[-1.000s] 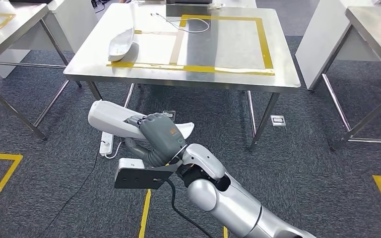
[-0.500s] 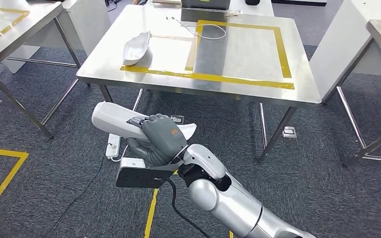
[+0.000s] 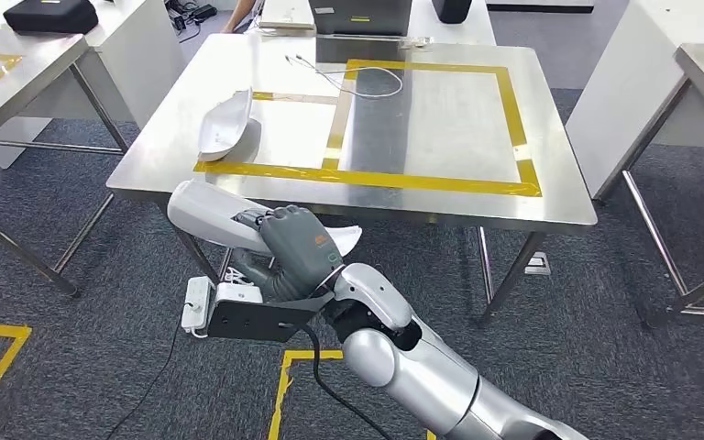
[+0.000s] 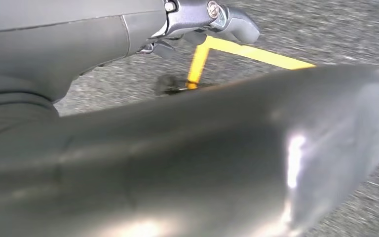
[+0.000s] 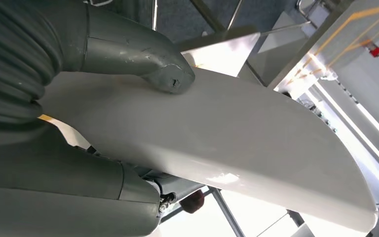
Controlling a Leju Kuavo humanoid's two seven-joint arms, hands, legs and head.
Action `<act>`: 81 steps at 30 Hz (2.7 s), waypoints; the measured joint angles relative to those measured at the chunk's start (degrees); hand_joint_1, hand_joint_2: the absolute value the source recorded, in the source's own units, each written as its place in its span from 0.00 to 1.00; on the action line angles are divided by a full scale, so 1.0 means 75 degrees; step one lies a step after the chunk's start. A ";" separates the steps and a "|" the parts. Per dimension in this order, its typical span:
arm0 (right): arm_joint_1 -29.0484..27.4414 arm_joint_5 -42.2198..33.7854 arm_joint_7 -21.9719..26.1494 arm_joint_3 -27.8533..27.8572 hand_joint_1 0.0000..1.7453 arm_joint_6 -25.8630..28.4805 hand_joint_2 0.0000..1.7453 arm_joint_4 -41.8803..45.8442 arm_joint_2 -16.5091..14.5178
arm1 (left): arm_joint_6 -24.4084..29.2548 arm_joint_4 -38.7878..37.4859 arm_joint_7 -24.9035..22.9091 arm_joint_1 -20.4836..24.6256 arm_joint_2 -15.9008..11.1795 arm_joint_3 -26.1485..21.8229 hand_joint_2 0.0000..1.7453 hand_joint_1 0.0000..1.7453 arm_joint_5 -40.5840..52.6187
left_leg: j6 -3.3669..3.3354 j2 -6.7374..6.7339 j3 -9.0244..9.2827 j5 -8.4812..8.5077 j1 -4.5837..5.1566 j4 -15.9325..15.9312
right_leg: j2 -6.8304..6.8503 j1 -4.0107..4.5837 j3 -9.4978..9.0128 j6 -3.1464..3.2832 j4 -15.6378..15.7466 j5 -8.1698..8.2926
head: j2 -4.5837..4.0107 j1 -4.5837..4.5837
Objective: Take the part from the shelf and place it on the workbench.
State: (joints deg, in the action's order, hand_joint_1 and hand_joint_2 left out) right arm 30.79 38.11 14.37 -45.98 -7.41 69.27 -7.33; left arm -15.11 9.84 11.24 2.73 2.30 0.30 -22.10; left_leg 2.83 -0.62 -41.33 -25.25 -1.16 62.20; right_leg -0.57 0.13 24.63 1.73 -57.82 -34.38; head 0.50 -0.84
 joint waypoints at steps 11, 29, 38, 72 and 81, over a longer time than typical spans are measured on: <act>0.0431 -0.0412 0.0085 0.1544 1.00 0.0433 1.00 -0.0299 0.0311 | -0.0324 0.0020 -0.0116 -0.0005 -0.0073 0.0070 0.00 0.00 0.0028 | -0.0452 0.0169 0.1508 -0.0408 0.0036 -0.0774 | 0.0027 0.0015 0.2063 -0.0286 -0.2176 -0.0756 | 0.0000 0.0130; 0.1799 -0.0455 -0.0099 0.2828 0.25 0.0730 0.25 -0.2791 0.0596 | -0.0401 0.0010 -0.0426 0.0131 -0.0274 0.0243 0.00 0.00 0.0145 | -0.0167 0.0142 -0.0227 -0.1254 0.0055 0.0673 | -0.0089 0.0019 0.0406 0.0111 0.0020 0.0514 | 0.0001 -0.0018; 0.2477 -0.0463 0.0057 0.3691 0.00 0.1030 0.00 -0.4257 0.0676 | -0.0204 0.0001 -0.0497 0.0166 -0.0233 0.0372 0.00 0.00 0.0117 | -0.0517 0.0141 -0.0221 0.0803 0.0065 -0.0319 | -0.0043 0.0013 0.0408 -0.0328 -0.1010 -0.0761 | 0.0001 0.0053; 0.1856 -0.0251 0.0164 0.3867 0.00 0.0935 0.00 -0.3528 0.0777 | -0.0425 0.0020 -0.0428 0.0113 -0.0277 0.0621 0.00 0.00 0.0399 | -0.0469 0.0106 0.0440 0.0118 0.0001 -0.0223 | 0.0041 -0.0089 0.2291 -0.0436 -0.2387 -0.0074 | 0.0000 0.0197; 0.1441 -0.0694 0.0413 0.3876 0.00 0.0639 0.00 -0.3196 0.0904 | -0.0456 0.0021 -0.0304 0.0060 -0.0297 0.0634 0.00 0.00 0.0408 | -0.0143 0.0104 0.0183 0.0557 -0.0019 -0.0329 | 0.0068 0.0050 0.0750 -0.0067 -0.0093 0.0602 | 0.0000 0.0216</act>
State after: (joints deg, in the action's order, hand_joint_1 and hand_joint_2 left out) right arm 41.60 32.90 17.47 -16.91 -2.62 45.30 -0.55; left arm -18.53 10.00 8.97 3.18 0.07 5.05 -19.04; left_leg 1.76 0.16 -39.95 -21.08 -1.31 59.74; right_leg -0.06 0.51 30.25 1.23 -58.52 -29.86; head 0.50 0.79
